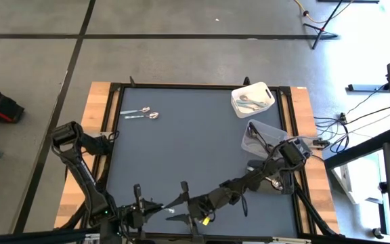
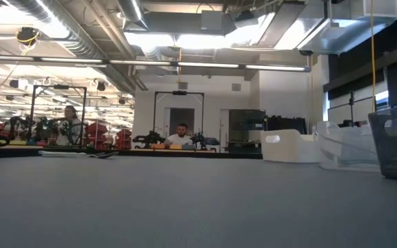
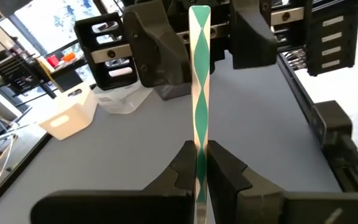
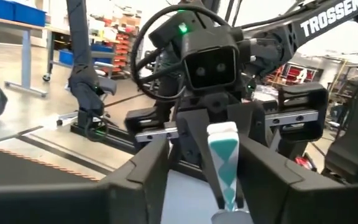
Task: Sort silverware by color (type)
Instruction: Put the bottom white and blue spoon into the black bin
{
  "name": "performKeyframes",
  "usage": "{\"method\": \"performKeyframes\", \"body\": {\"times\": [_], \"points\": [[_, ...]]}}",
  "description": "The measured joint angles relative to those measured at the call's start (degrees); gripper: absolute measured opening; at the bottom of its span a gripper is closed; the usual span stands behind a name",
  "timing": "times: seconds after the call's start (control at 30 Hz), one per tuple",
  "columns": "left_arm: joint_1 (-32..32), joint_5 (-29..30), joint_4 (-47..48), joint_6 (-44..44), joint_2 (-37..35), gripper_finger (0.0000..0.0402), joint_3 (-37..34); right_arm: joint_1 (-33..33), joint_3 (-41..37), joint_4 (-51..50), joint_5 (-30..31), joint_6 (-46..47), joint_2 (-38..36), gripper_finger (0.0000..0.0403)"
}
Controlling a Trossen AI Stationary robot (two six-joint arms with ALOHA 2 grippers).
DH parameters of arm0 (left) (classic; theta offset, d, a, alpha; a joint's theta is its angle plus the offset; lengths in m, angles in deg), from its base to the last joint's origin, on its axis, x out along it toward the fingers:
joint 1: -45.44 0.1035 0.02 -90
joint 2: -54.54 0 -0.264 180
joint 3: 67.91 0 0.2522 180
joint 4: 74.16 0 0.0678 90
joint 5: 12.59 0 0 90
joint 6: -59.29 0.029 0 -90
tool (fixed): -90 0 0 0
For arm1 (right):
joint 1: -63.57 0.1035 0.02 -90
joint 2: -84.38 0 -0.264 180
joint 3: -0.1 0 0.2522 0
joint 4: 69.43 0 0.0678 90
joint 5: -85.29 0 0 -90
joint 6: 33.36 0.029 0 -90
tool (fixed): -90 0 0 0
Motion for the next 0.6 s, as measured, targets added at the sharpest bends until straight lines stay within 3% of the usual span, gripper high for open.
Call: {"method": "performKeyframes", "body": {"times": [0.17,0.33,0.6], "points": [[1.07,-0.14,-0.1,0.13,0.0,0.0014,0.0,-0.12,0.0,-0.25,2.6,-0.02,-0.01,0.0108],[1.01,-0.49,-0.42,-0.24,0.0,0.0028,0.0,-0.52,0.02,-0.28,2.75,-0.36,-0.04,0.0022],[0.95,-1.93,-0.44,0.55,-0.04,0.0086,0.02,-0.39,0.02,-3.38,6.0,0.68,-0.04,0.0012]]}}
